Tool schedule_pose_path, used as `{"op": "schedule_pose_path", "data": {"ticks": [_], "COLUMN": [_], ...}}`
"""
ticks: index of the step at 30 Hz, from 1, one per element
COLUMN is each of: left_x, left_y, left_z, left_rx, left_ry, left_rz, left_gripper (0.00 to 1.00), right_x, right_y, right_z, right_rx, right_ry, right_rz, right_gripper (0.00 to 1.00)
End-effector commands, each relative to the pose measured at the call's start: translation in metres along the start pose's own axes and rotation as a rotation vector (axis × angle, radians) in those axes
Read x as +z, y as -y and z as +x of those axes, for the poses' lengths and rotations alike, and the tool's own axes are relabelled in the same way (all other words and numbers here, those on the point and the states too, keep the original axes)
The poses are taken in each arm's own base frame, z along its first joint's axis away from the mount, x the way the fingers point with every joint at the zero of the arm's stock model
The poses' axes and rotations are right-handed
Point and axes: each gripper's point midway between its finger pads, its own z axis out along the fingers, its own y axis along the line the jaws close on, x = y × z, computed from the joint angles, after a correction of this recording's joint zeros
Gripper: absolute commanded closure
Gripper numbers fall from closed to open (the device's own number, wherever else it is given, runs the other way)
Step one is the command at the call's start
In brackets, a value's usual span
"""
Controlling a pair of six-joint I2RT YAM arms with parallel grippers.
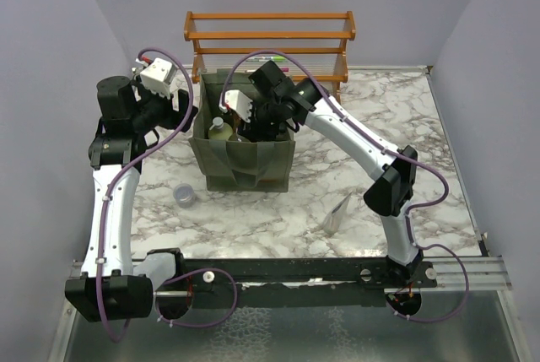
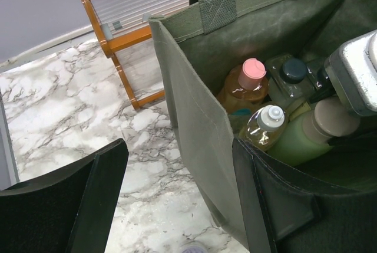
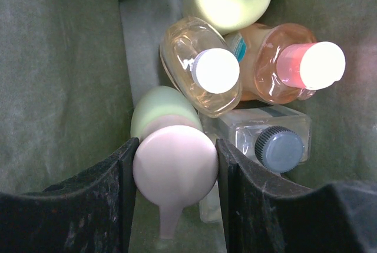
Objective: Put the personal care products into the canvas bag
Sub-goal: Place the care product in the canvas bag.
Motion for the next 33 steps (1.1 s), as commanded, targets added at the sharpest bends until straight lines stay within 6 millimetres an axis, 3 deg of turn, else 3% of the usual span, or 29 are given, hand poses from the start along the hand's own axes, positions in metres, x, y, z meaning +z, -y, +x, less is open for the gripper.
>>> {"op": "schedule_pose_path", "data": {"ticks": [1, 22, 28, 33], "left_x": [-0.006, -0.014, -0.015, -0.015], "left_y": [-0.003, -0.008, -0.007, -0.007], "left_z": [-0.011, -0.024, -0.028, -0.028], "left_rx": [0.037, 0.037, 0.031, 0.033], "left_ry": [0.037, 0.071, 0.077, 0.075], "left_rz": [-0.034, -0.08, -0.076, -0.076], "left_gripper": [0.26, 0.26, 0.26, 0.26], "right_x": [-0.014, 0.028, 0.031, 0.025], "right_y": [0.026, 0.017, 0.016, 0.019], "right_z": [-0.028, 0.025, 0.028, 0.019], "right_rx": [-0.06, -0.056, -0.056, -0.058], "right_ry": [0.079, -0.069, -0.077, -0.056], "right_rz": [0.112, 0.073, 0.067, 0.079], "right_gripper": [0.93, 0.67, 0.57, 0.47]}}
